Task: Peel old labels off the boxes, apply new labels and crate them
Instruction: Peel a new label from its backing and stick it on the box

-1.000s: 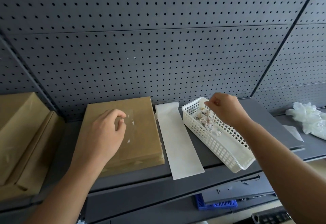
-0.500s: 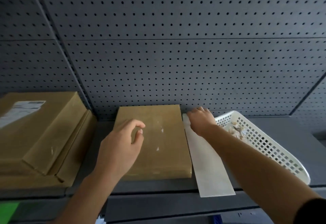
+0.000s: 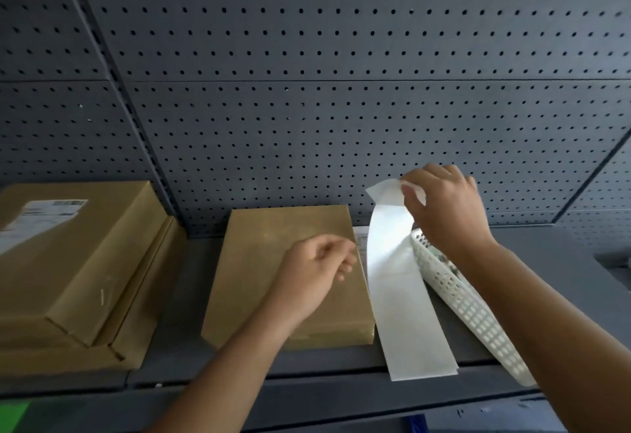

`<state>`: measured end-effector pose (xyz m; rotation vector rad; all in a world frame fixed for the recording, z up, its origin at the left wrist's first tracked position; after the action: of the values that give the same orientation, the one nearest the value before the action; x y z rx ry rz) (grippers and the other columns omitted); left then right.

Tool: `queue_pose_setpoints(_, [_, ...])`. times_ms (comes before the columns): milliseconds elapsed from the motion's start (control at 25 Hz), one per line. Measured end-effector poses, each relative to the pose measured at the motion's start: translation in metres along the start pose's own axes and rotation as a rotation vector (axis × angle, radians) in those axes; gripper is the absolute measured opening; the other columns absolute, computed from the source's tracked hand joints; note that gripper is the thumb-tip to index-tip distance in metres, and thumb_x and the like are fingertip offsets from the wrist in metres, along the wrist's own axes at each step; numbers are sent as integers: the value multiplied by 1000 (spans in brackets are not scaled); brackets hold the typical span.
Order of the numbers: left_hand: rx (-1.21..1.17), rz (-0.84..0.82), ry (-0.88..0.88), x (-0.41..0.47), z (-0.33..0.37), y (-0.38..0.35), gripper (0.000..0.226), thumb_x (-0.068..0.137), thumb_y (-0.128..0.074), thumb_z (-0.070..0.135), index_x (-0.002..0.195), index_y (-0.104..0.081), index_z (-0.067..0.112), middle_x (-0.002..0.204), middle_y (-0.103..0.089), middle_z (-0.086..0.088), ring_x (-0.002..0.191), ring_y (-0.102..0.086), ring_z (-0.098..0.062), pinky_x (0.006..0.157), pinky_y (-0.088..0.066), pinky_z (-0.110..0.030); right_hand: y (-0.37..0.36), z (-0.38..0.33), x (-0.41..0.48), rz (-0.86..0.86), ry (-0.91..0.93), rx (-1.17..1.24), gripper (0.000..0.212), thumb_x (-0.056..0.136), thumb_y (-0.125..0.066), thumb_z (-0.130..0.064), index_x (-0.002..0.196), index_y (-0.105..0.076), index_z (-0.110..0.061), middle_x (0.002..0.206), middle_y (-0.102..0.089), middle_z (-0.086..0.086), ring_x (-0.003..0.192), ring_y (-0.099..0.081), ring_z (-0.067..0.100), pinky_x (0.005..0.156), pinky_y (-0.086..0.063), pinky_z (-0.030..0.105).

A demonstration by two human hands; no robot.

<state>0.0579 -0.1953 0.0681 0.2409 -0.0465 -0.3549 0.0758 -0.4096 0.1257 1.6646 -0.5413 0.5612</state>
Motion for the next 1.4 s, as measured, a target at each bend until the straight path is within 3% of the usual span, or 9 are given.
queue_pose_setpoints(200, [-539,-243,381,14,1,-72,66,96,-46,60,117,-65,0,104,-76,-15,101,-73,-26,92,-58,-34,70,-19,-65,123,17,30,13,87,-62,-23,96,-72,-22,90,-64,-6,86,-53,22,72,-43,39])
queue_pose_setpoints(320, [-756,-240,444,16,-5,-90,65,90,-57,58,112,-65,-2,105,-74,-16,97,-70,-26,99,-55,-39,79,-27,-107,55,82,65,15,86,-62,-25,95,-73,-22,90,-61,-7,84,-51,19,73,-42,35])
queue_pose_setpoints(440, [-665,-311,337,13,-7,-94,40,97,-63,35,121,-68,3,118,-71,-17,101,-66,-27,91,-54,-38,67,-27,-139,-122,139,116,18,88,-64,-36,101,-70,-26,96,-59,-9,88,-52,16,74,-48,37])
queue_pose_setpoints(520, [-571,-232,299,10,-11,-91,24,96,-66,22,114,-69,7,107,-74,-11,92,-68,-23,80,-55,-34,62,-24,-150,-284,131,200,37,85,-63,-58,110,-68,-31,103,-57,-16,93,-53,8,83,-47,24])
queue_pose_setpoints(600, [-494,-139,247,7,-12,-84,19,94,-69,21,110,-69,10,99,-74,-6,90,-70,-22,85,-59,-39,67,-18,-149,-340,52,312,48,82,-59,-70,112,-68,-33,106,-57,-23,95,-55,-2,84,-45,11])
queue_pose_setpoints(800, [-437,-93,170,0,-7,-81,20,95,-68,23,111,-70,11,101,-76,-9,89,-72,-21,90,-59,-44,79,-10,-117,-92,51,199,22,92,-63,-35,107,-71,-21,105,-60,-10,95,-56,12,82,-48,27])
queue_pose_setpoints(1000, [-579,-202,131,-9,1,-84,24,92,-68,17,114,-66,7,102,-76,-12,89,-71,-19,85,-59,-32,61,-6,-105,-132,116,134,25,92,-57,-42,100,-72,-25,98,-64,-12,90,-57,17,77,-49,35])
queue_pose_setpoints(1160, [-504,-199,54,-10,3,-81,32,87,-74,8,118,-65,9,108,-73,-19,97,-70,-25,84,-56,-27,62,-8,-102,-109,85,203,12,90,-67,-34,92,-73,-24,90,-65,-13,85,-61,16,70,-51,31])
queue_pose_setpoints(1400, [-453,-81,-92,-12,12,-76,33,85,-76,1,109,-56,13,82,-73,6,75,-62,-8,75,-50,-21,67,-11,-98,-101,40,211,19,92,-62,-40,85,-72,-25,83,-64,-13,77,-60,9,58,-47,24])
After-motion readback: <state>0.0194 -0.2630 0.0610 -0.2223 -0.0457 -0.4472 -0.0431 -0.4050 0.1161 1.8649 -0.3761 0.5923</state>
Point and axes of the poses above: each hand's wrist, its own x-axis towards the middle knuckle, its own y-axis out of the back of the hand, z = x × y, the point moved 6 cm from there along x, towards the middle knuckle
